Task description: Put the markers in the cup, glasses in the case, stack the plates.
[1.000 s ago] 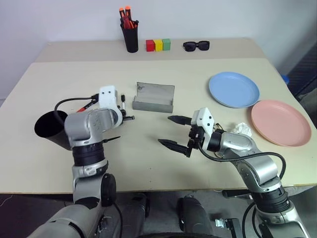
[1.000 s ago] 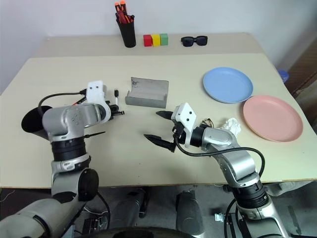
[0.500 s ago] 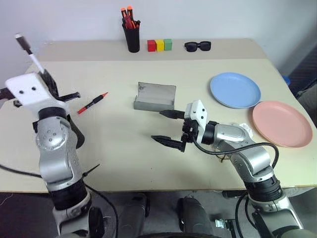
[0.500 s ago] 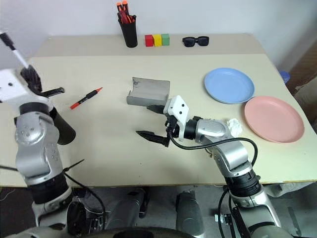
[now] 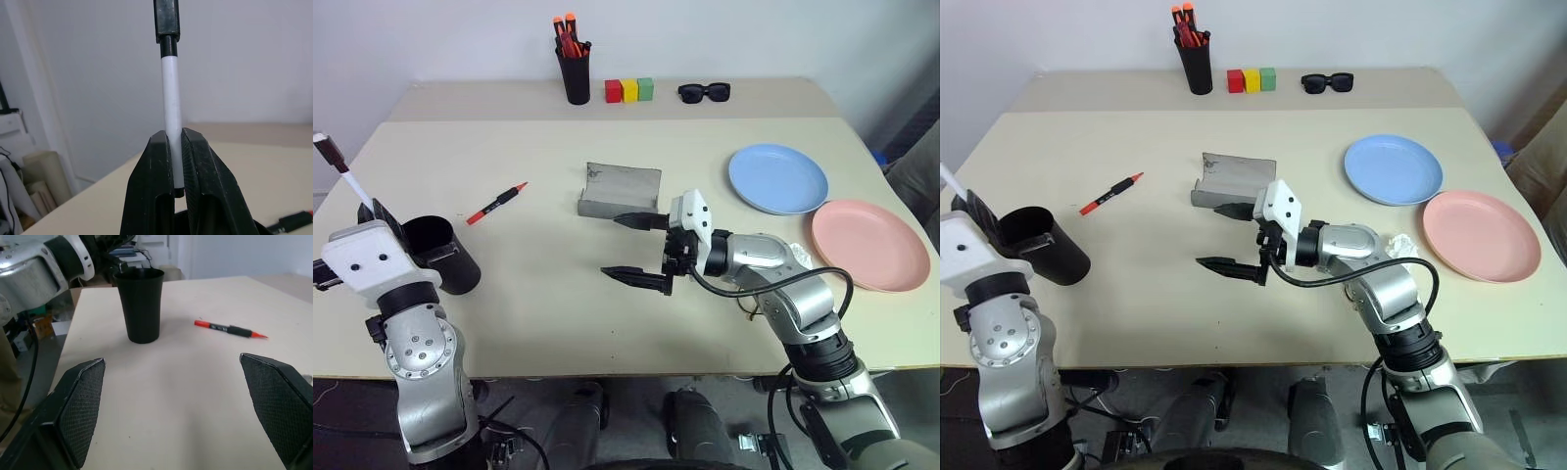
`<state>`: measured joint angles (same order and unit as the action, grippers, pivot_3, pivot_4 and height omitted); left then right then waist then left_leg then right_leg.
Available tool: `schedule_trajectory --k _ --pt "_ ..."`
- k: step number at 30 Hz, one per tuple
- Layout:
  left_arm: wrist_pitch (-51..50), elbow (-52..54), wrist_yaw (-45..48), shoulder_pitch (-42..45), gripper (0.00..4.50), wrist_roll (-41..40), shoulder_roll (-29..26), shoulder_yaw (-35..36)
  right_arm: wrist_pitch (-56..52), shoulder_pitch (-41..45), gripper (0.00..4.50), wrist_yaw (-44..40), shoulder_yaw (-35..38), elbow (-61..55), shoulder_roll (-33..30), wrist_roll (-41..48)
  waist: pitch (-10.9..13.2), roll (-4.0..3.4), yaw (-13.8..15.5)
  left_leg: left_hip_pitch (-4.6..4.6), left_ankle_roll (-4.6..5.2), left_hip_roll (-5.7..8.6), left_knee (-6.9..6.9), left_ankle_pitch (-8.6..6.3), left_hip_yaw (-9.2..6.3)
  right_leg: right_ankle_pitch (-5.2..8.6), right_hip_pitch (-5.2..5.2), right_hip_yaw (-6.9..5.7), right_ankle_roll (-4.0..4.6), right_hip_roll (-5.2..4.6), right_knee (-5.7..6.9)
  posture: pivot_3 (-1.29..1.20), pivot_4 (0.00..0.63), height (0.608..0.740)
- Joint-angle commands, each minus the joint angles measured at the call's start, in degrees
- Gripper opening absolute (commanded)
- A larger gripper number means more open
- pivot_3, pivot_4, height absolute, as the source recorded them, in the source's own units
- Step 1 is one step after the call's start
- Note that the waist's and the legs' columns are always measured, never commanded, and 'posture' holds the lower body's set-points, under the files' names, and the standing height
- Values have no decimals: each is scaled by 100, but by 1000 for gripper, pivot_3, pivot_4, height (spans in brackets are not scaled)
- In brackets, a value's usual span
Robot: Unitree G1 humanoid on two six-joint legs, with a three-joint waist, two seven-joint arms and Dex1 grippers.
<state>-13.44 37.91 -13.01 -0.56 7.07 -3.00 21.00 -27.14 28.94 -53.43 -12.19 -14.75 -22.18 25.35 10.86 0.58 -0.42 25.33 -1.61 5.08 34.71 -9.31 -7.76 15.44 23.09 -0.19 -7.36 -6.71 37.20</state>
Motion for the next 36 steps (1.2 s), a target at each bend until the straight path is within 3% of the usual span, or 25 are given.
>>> schedule_trajectory --k 1,22,26,31,36 --pt "265 -32 -90 -116 29 95 87 -79 94 164 4500 6 14 -118 126 84 0 0 -3 0 0 0 0 0 0 0 0 0 0 0 -1 0 150 740" --pt "532 -307 -288 -198 29 160 301 -197 29 119 4500 7 12 -192 219 143 0 0 -3 1 -11 0 -3 -7 0 0 4 0 -1 0 -1 0 150 740" --pt "558 -323 -317 -220 1508 198 338 -232 26 92 4500 -1 -7 -230 216 155 0 0 -4 1 -12 0 -3 -8 0 0 4 0 -1 0 0 0 150 740" --pt "541 -329 -347 -218 4118 236 349 -260 34 74 4500 -5 -33 -233 212 168 0 0 -4 1 -13 0 -4 -9 0 0 4 0 -1 0 -1 0 150 740" --pt "537 -319 -350 -208 4118 236 352 -313 41 68 4500 -3 -43 -224 211 174 0 0 -4 1 -14 0 -4 -9 0 0 4 0 -1 0 -1 0 150 740"
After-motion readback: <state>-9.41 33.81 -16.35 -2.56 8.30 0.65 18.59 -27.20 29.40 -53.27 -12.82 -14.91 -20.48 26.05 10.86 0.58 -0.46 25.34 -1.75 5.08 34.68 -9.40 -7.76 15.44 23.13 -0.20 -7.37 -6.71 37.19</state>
